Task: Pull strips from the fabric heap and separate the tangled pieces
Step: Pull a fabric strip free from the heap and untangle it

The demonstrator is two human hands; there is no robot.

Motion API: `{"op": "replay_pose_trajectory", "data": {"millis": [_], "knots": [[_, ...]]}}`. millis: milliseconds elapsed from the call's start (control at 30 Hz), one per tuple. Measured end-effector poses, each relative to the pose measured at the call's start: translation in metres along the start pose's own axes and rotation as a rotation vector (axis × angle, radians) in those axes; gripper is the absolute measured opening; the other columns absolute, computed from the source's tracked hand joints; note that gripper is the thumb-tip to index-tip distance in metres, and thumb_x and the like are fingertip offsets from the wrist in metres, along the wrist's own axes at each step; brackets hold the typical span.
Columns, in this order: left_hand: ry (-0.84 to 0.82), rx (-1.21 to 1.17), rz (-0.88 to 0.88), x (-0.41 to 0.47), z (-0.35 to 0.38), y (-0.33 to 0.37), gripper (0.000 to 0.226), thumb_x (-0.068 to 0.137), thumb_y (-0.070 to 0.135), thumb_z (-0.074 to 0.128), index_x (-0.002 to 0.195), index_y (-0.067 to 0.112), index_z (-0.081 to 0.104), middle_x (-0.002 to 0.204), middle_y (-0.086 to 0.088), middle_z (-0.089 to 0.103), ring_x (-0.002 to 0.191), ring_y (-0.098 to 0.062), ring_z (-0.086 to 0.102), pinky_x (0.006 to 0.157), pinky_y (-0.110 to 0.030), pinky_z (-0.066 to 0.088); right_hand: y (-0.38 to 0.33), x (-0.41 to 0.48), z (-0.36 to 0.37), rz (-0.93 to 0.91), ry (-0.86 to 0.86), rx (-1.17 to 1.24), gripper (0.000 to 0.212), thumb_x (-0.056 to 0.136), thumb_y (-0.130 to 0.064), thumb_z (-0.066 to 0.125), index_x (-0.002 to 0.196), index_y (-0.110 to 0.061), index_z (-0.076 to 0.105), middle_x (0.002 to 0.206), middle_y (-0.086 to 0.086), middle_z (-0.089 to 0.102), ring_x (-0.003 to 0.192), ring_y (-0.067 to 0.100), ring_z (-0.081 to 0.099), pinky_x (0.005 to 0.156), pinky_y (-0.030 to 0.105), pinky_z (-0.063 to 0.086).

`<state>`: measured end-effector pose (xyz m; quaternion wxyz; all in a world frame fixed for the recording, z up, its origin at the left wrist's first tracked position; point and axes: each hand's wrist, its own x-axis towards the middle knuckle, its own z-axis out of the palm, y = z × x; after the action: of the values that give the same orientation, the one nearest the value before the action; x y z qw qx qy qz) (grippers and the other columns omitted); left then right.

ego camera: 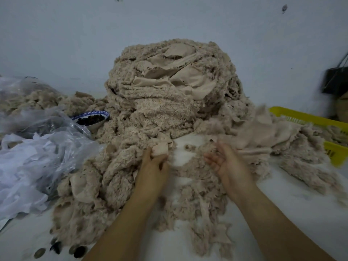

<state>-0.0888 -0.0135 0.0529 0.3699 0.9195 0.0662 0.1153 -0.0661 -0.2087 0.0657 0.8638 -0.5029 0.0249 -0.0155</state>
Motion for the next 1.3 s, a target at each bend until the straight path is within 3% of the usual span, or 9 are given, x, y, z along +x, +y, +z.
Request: {"op": "replay_pose_trajectory", "data": {"millis": [100, 200, 333, 500, 667, 800, 1100, 1200, 1300], "knots": [[0.064, 0.044, 0.038, 0.000, -0.002, 0.002, 0.038, 0.107, 0.019, 0.039, 0.140, 0.010, 0.056, 0.154, -0.003, 0.035, 0.132, -0.017, 0.044, 0.088, -0.012, 0.026, 0.008, -0.006, 0.006, -0.111, -0.072, -0.383, 0.016, 0.102, -0.025, 0.051, 0.109, -0.032, 0.065, 0.081, -0.014, 0.075, 0.067, 0.008, 0.070, 0.061, 0.021, 0.056], [0.221, 0.042, 0.128, -0.003, -0.006, 0.007, 0.039, 0.107, 0.016, 0.038, 0.140, 0.005, 0.055, 0.152, -0.002, 0.042, 0.133, -0.017, 0.045, 0.101, -0.017, 0.031, 0.011, -0.011, 0.007, -0.186, -0.121, -0.613, 0.023, 0.102, -0.025, 0.050, 0.097, -0.037, 0.069, 0.084, -0.011, 0.074, 0.069, 0.007, 0.069, 0.059, 0.015, 0.052], [0.370, 0.023, 0.481, -0.019, -0.009, 0.031, 0.037, 0.104, 0.021, 0.042, 0.128, 0.005, 0.065, 0.136, -0.005, 0.060, 0.121, -0.015, 0.054, 0.091, -0.023, 0.042, 0.011, -0.017, 0.014, 0.012, -0.280, -0.377, 0.034, 0.098, -0.047, 0.052, 0.102, -0.021, 0.075, 0.105, 0.002, 0.076, 0.092, 0.015, 0.074, 0.073, 0.023, 0.058], [0.120, -0.011, 0.768, -0.036, 0.008, 0.044, 0.040, 0.095, 0.023, 0.045, 0.118, 0.007, 0.072, 0.122, -0.004, 0.069, 0.112, -0.014, 0.061, 0.092, -0.031, 0.054, 0.003, -0.021, 0.019, 0.143, -0.380, -0.043, 0.043, 0.088, -0.045, 0.060, 0.112, -0.011, 0.073, 0.117, 0.013, 0.072, 0.113, 0.022, 0.068, 0.089, 0.029, 0.056], [0.186, -0.021, 0.696, -0.028, 0.011, 0.038, 0.039, 0.096, 0.027, 0.053, 0.132, 0.020, 0.063, 0.141, 0.002, 0.051, 0.111, -0.005, 0.056, 0.072, -0.033, 0.059, 0.002, -0.019, 0.018, -0.061, -0.266, -0.210, 0.026, 0.101, -0.031, 0.055, 0.082, -0.026, 0.071, 0.091, 0.003, 0.074, 0.088, 0.018, 0.071, 0.075, 0.029, 0.056], [0.064, 0.000, 0.508, -0.019, 0.010, 0.027, 0.072, 0.097, 0.032, 0.059, 0.155, 0.041, 0.019, 0.159, 0.018, 0.022, 0.119, 0.007, 0.045, 0.081, -0.024, 0.053, 0.006, -0.021, 0.015, -0.099, -0.274, -0.393, 0.023, 0.098, -0.040, 0.057, 0.085, -0.025, 0.071, 0.096, 0.004, 0.073, 0.097, 0.021, 0.070, 0.087, 0.038, 0.056], [0.078, -0.069, 0.185, -0.005, 0.006, 0.013, 0.042, 0.100, 0.012, 0.055, 0.142, 0.017, 0.053, 0.140, 0.001, 0.054, 0.116, -0.008, 0.051, 0.092, -0.012, 0.032, -0.004, -0.010, 0.012, 0.077, -0.145, 0.060, 0.022, 0.104, -0.023, 0.046, 0.096, -0.007, 0.059, 0.086, 0.006, 0.074, 0.079, 0.016, 0.073, 0.065, 0.025, 0.057], [0.015, -0.102, 0.124, -0.005, 0.009, 0.009, 0.051, 0.098, 0.009, 0.056, 0.148, 0.020, 0.047, 0.149, 0.004, 0.048, 0.119, -0.008, 0.050, 0.099, -0.016, 0.034, -0.008, -0.011, 0.014, 0.081, -0.026, 0.102, 0.022, 0.102, -0.021, 0.050, 0.082, -0.013, 0.052, 0.057, -0.007, 0.053, 0.036, 0.009, 0.039, 0.053, 0.024, 0.045], [0.014, -0.201, 0.089, -0.003, 0.008, 0.006, 0.060, 0.097, 0.002, 0.051, 0.153, 0.018, 0.037, 0.159, 0.003, 0.035, 0.142, -0.008, 0.032, 0.112, -0.017, 0.021, -0.015, -0.011, 0.010, 0.076, 0.002, 0.139, 0.013, 0.102, -0.021, 0.051, 0.091, -0.015, 0.056, 0.058, -0.009, 0.056, 0.030, 0.006, 0.025, 0.037, 0.021, 0.039]]}}
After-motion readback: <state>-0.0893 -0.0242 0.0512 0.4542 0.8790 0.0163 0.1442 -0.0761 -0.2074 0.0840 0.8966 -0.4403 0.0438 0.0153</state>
